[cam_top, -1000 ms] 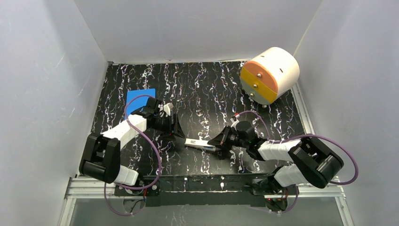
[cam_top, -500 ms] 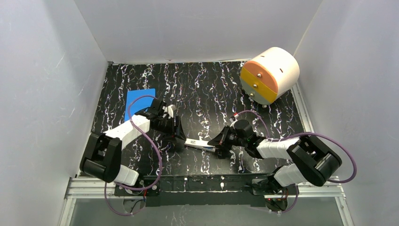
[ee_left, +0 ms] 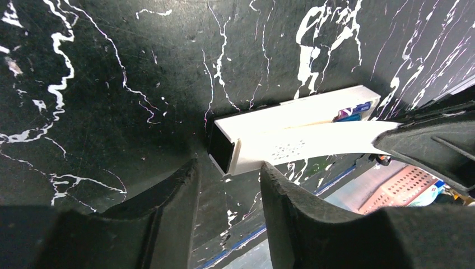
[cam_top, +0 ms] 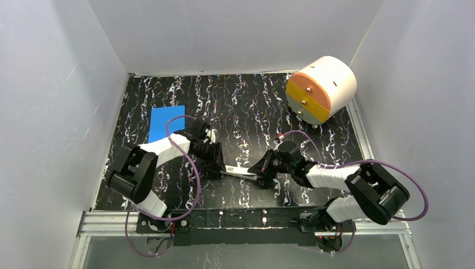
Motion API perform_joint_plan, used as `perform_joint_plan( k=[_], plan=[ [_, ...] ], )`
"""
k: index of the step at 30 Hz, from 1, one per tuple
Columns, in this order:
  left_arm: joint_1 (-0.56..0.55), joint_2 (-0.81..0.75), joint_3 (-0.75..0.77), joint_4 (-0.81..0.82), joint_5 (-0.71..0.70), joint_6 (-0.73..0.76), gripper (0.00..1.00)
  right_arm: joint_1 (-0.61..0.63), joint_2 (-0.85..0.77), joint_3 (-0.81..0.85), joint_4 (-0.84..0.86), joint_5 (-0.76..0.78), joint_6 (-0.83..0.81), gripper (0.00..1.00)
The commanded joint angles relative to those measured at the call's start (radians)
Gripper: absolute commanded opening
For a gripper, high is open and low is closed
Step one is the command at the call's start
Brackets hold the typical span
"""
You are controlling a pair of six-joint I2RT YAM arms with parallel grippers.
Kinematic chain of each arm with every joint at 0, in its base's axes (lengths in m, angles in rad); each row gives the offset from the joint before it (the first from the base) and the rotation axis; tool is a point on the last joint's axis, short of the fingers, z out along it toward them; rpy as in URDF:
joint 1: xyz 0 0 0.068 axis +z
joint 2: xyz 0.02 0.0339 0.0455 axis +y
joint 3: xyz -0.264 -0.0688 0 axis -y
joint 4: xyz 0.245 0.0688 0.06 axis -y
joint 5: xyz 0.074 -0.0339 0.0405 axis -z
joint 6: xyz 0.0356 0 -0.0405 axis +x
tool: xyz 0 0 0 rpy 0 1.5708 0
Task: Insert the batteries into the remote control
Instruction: Load the battery cover into the remote control.
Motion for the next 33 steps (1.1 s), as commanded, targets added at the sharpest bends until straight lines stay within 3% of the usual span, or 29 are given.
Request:
perform_joint_plan(
  k=[1, 15, 16, 21, 24, 33],
  plan=[
    [-0.002, -0.001, 0.024, 0.004, -0.027, -0.015, 0.4, -0.002, 0.006, 0.003, -0.123, 0.059, -0.037, 0.01],
    [-0.025, 0.05, -0.034, 0.018, -0.089, -0.008, 0.23, -0.002, 0.001, 0.02, -0.17, 0.059, -0.037, 0.01],
    [-0.027, 0.056, -0.038, 0.012, -0.093, -0.005, 0.22, -0.002, -0.003, 0.023, -0.177, 0.058, -0.036, 0.03],
    [-0.034, 0.076, -0.048, -0.019, -0.132, 0.017, 0.2, -0.004, -0.039, 0.041, -0.21, 0.065, -0.031, 0.33],
    [-0.035, 0.09, -0.05, -0.027, -0.14, 0.021, 0.2, -0.007, -0.07, 0.06, -0.238, 0.073, -0.032, 0.43],
    [-0.036, 0.111, -0.037, -0.042, -0.149, 0.028, 0.18, -0.061, -0.202, 0.076, -0.377, 0.077, -0.045, 0.49]
  ],
)
